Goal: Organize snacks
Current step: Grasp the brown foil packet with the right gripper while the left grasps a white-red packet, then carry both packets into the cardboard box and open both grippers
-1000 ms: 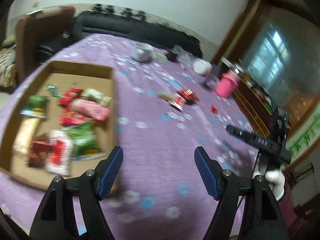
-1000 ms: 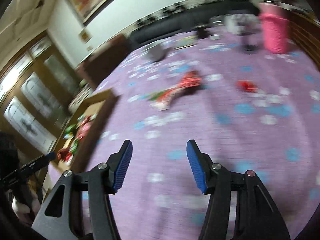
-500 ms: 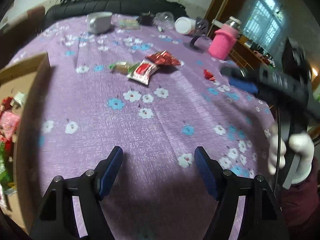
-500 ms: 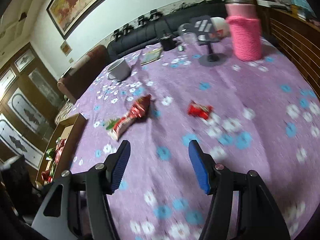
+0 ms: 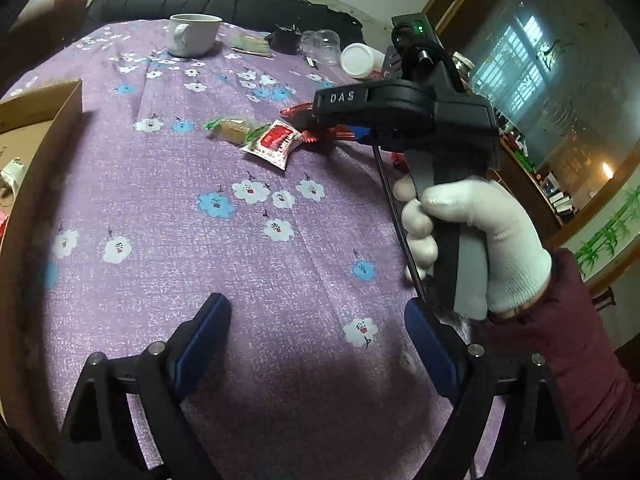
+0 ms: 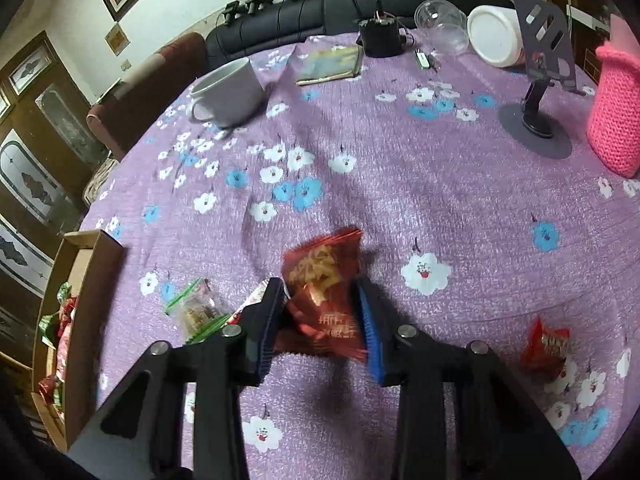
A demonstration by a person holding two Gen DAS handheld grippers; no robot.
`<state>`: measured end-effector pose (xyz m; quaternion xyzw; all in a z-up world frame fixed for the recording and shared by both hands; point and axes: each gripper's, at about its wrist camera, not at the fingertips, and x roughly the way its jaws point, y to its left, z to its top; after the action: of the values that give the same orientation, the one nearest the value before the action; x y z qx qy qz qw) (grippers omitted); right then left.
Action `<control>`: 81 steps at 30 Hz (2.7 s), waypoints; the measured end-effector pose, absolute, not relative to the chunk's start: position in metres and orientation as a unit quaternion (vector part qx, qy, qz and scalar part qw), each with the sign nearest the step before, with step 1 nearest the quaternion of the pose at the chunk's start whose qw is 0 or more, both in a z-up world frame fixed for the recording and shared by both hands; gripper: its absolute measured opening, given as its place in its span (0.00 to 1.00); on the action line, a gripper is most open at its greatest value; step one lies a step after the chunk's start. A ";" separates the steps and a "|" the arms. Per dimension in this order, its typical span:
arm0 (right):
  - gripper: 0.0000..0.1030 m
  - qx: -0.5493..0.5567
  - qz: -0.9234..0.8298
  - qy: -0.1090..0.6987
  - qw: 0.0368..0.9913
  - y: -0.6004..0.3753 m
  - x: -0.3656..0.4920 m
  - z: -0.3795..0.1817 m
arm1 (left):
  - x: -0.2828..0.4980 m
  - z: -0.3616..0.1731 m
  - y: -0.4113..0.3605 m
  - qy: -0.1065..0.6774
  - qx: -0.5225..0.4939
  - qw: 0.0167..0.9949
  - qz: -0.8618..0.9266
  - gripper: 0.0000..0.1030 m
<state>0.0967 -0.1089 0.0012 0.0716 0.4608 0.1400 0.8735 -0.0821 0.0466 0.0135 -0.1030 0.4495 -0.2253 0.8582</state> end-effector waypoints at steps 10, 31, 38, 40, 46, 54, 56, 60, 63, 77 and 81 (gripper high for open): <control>0.34 0.125 0.152 0.419 0.886 -0.163 0.017 0.027 | -0.077 0.016 0.047 0.458 -0.098 0.856 -0.221 0.61; 0.35 0.215 0.186 0.430 0.857 -0.199 0.005 0.005 | 0.066 0.016 -0.037 0.454 0.198 0.852 -0.171 0.42; 0.35 0.235 0.179 0.439 0.849 -0.206 0.009 -0.001 | 0.076 0.017 -0.024 0.482 0.150 0.838 -0.207 0.31; 0.35 0.232 0.179 0.436 0.851 -0.205 0.008 0.000 | 0.069 0.018 -0.026 0.485 0.154 0.835 -0.212 0.22; 0.35 0.225 0.176 0.420 0.862 -0.206 0.005 0.006 | 0.033 0.041 -0.019 0.460 0.100 0.855 -0.219 0.22; 0.35 0.192 0.160 0.391 0.886 -0.199 0.001 0.008 | -0.067 0.077 0.023 0.371 -0.021 0.895 -0.247 0.22; 0.35 0.179 0.139 0.391 0.892 -0.194 -0.002 0.009 | -0.079 0.079 0.034 0.364 -0.058 0.892 -0.262 0.22; 0.35 0.199 0.141 0.372 0.896 -0.190 -0.035 0.023 | -0.097 0.083 0.040 0.349 -0.049 0.898 -0.262 0.22; 0.35 0.205 0.150 0.367 0.895 -0.179 -0.068 0.029 | -0.103 0.082 0.047 0.346 -0.063 0.897 -0.268 0.22; 0.35 0.200 0.150 0.371 0.894 -0.151 -0.121 0.039 | -0.134 0.089 0.081 0.311 -0.116 0.901 -0.279 0.22; 0.35 0.205 0.151 0.373 0.892 -0.152 -0.125 0.036 | -0.138 0.089 0.081 0.306 -0.123 0.901 -0.284 0.22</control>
<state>-0.1247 -0.1521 0.0356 0.2054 0.3734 0.1508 0.8920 -0.1380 0.0809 0.0895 -0.1228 0.3057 -0.2836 0.9006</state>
